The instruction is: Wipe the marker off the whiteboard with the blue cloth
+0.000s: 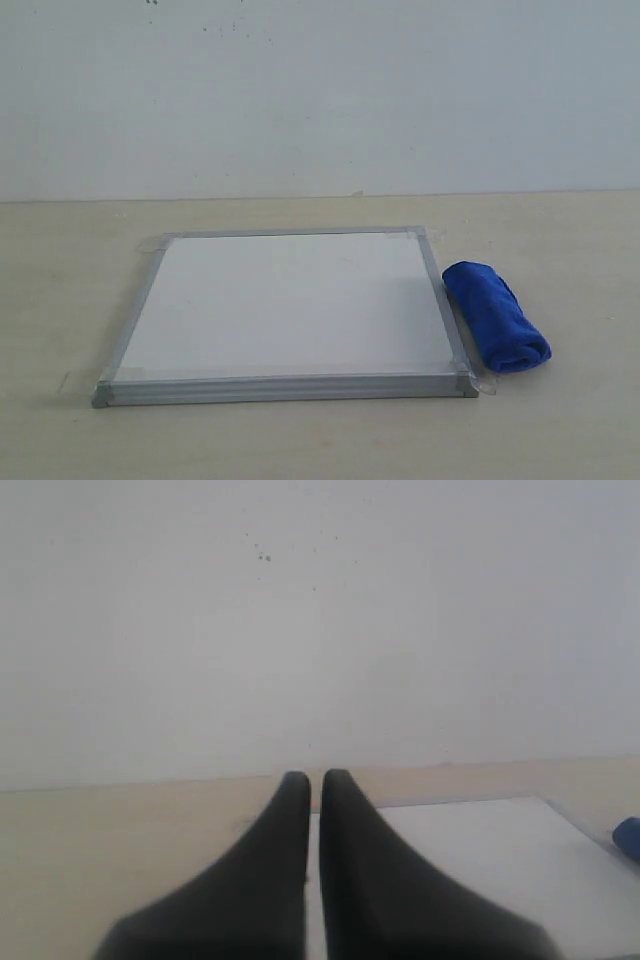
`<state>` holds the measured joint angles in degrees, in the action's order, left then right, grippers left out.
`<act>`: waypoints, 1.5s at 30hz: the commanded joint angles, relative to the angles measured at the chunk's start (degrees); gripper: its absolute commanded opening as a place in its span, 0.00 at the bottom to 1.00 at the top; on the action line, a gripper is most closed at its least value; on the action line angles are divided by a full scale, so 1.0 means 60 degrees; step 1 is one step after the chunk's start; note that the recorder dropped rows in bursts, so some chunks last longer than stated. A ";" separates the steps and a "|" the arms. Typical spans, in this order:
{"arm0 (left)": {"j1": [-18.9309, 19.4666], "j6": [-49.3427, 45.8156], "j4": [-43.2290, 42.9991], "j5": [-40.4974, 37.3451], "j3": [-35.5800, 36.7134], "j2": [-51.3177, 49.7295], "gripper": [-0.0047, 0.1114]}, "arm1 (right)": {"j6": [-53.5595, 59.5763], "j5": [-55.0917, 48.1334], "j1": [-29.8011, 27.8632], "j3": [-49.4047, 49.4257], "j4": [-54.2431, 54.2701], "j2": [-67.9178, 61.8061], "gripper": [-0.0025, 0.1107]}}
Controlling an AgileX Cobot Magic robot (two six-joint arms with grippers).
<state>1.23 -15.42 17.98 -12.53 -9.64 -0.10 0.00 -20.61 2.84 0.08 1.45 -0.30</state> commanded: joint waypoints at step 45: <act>-0.0179 0.3380 -0.3243 -0.1206 0.1607 0.0016 0.07 | 0.0000 0.0019 -0.0049 -0.0013 -0.0046 0.0050 0.03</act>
<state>0.62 5.13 -1.69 -19.68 -0.17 -0.10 0.00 -20.61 2.84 0.08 1.45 -0.30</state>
